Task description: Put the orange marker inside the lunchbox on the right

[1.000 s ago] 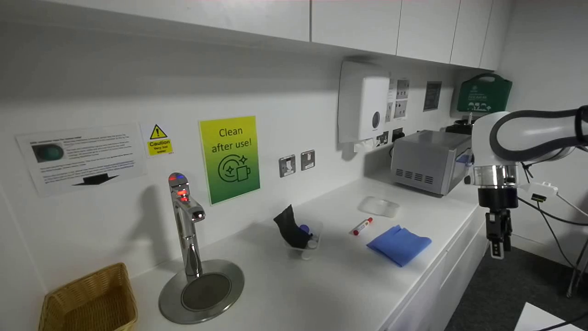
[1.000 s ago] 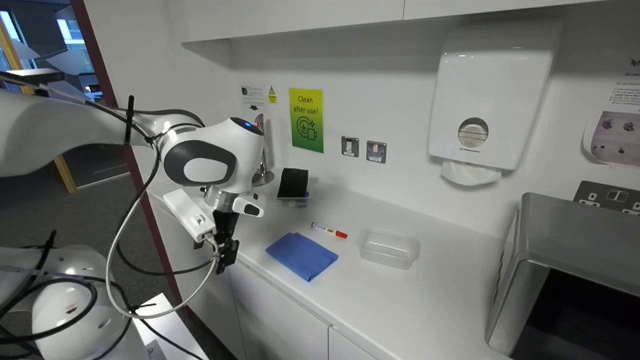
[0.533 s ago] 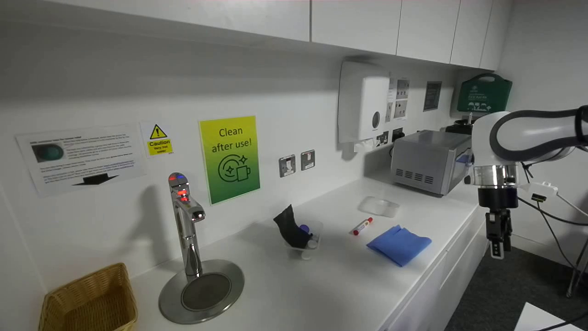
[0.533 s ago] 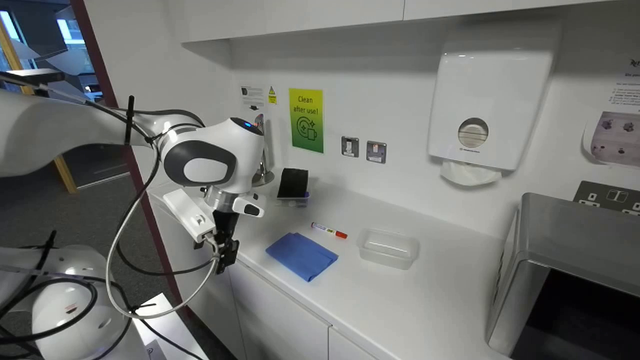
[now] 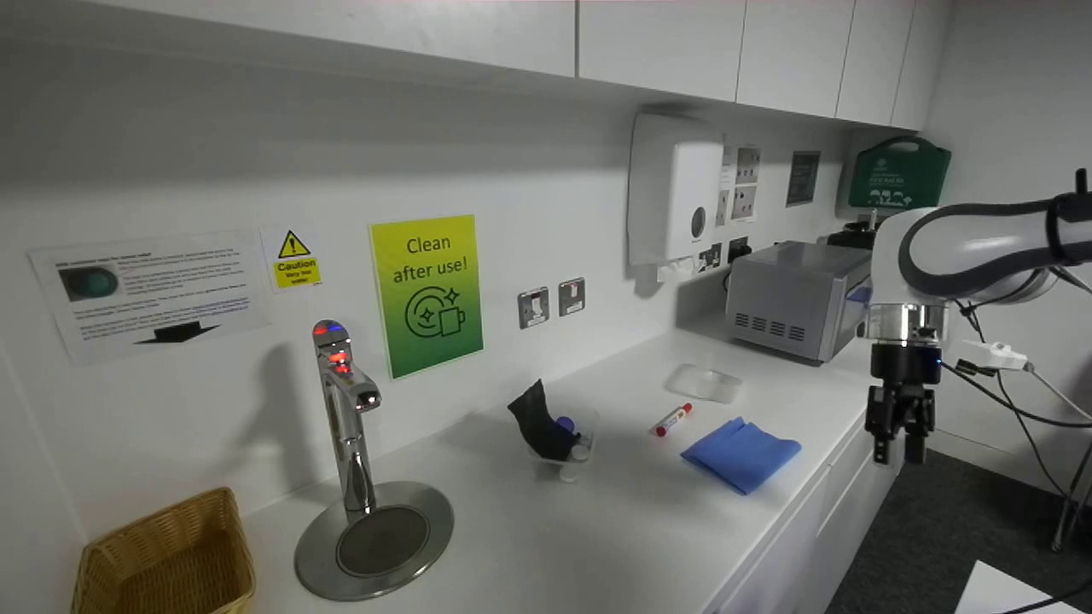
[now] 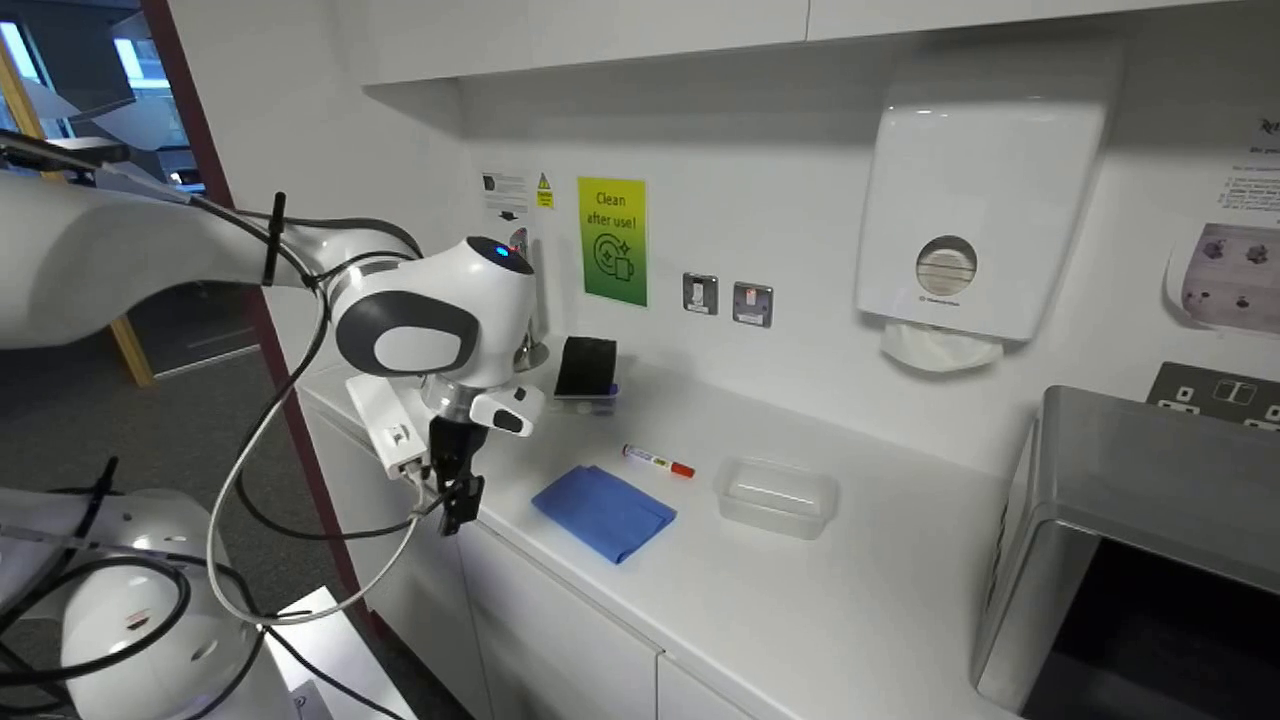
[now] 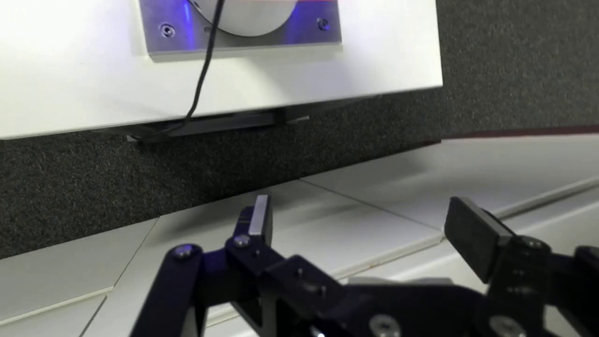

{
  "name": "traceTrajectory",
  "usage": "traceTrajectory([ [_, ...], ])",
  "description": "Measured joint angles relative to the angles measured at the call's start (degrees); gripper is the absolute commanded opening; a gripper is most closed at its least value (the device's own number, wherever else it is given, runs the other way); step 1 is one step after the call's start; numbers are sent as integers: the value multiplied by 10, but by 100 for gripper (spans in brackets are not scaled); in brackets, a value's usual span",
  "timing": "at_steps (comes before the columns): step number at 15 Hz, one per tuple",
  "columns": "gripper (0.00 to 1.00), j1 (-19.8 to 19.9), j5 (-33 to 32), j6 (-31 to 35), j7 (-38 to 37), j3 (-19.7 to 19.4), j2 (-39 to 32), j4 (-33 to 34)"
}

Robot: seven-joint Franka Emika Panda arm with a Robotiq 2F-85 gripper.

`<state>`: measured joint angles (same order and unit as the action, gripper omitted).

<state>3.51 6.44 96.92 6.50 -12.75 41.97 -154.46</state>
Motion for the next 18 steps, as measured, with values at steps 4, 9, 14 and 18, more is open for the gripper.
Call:
traceTrajectory([
  [4,100,12,61,94,-87,21,-54,14],
  [9,100,29,88,208,-212,59,-124,45],
  [14,100,47,90,279,-357,87,-173,76],
  [18,100,56,104,295,-454,95,-189,88],
])
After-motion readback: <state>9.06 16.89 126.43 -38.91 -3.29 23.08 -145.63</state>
